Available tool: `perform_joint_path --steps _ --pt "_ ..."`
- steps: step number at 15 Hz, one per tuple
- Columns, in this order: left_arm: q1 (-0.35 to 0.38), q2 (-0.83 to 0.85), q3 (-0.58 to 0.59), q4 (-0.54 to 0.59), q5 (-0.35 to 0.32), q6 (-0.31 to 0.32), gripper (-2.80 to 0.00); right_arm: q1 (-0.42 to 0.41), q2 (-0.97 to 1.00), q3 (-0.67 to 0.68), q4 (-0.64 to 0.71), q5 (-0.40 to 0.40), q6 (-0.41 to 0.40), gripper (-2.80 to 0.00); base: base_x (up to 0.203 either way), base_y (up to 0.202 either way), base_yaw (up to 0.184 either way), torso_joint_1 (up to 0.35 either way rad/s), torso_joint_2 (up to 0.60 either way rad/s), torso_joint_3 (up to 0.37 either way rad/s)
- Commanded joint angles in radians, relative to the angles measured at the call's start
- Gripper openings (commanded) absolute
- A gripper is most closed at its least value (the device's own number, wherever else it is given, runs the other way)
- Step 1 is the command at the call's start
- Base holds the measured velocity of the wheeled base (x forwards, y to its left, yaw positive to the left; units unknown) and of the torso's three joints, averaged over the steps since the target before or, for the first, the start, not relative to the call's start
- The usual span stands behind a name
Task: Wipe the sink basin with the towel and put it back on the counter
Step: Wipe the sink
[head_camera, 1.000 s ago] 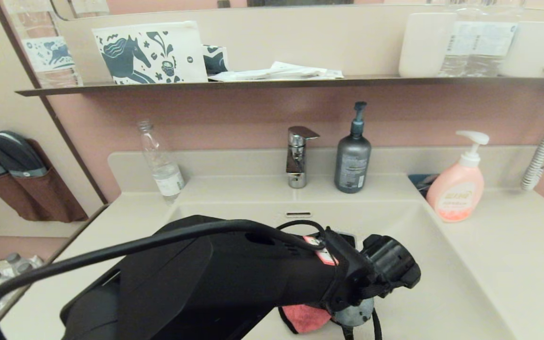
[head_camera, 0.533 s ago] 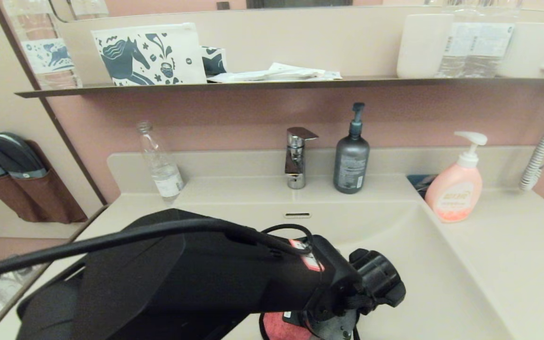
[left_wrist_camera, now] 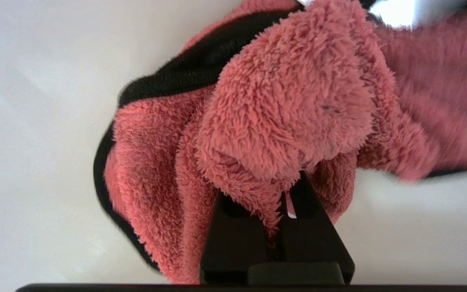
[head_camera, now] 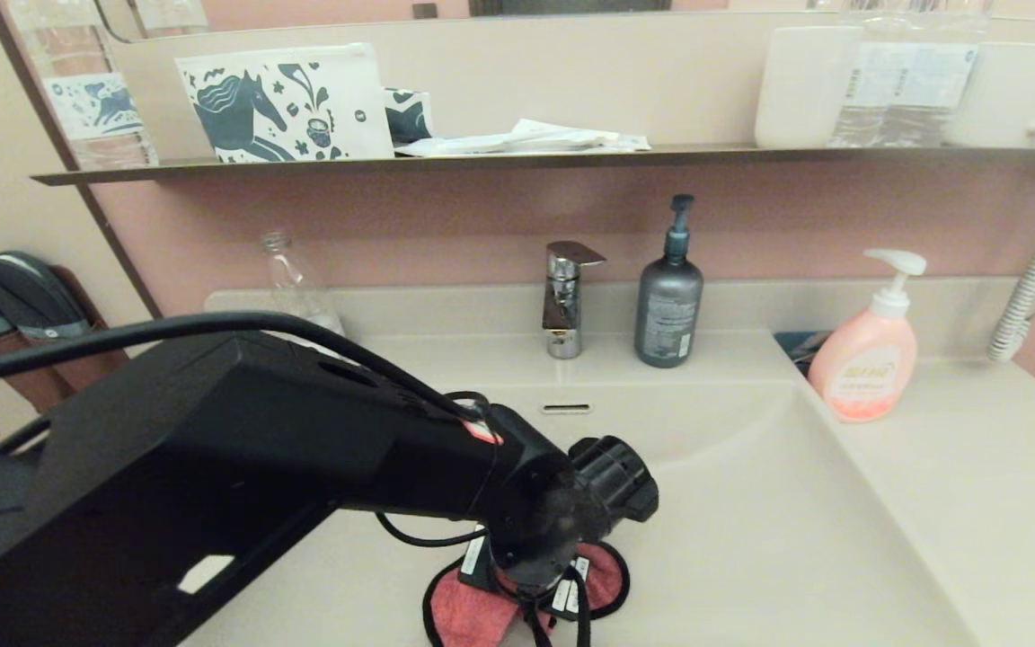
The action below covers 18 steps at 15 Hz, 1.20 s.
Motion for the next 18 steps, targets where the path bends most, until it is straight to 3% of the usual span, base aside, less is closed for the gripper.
perform_joint_path --steps 1,4,7,11,18 --pt "0.081 -0.009 0.057 -0.14 0.027 0.083 -2.8 0.0 0.002 0.0 0.0 0.0 0.0 -2.8 0.0 0.0 0.0 0.0 0.0 0.0" --pt "0.173 -0.005 0.104 -0.294 0.051 0.215 -2.8 0.0 0.002 0.0 0.0 0.0 0.0 -2.8 0.0 0.0 0.0 0.0 0.0 0.0" --pt "0.201 0.003 0.103 -0.38 0.052 0.264 -2.8 0.0 0.002 0.0 0.0 0.0 0.0 -2.8 0.0 0.0 0.0 0.0 0.0 0.0" --pt "0.178 0.033 0.06 -0.465 0.05 0.251 -2.8 0.0 0.002 0.0 0.0 0.0 0.0 -2.8 0.0 0.0 0.0 0.0 0.0 0.0" --pt "0.064 0.093 -0.065 -0.45 0.048 0.154 -2.8 0.0 0.002 0.0 0.0 0.0 0.0 -2.8 0.0 0.0 0.0 0.0 0.0 0.0"
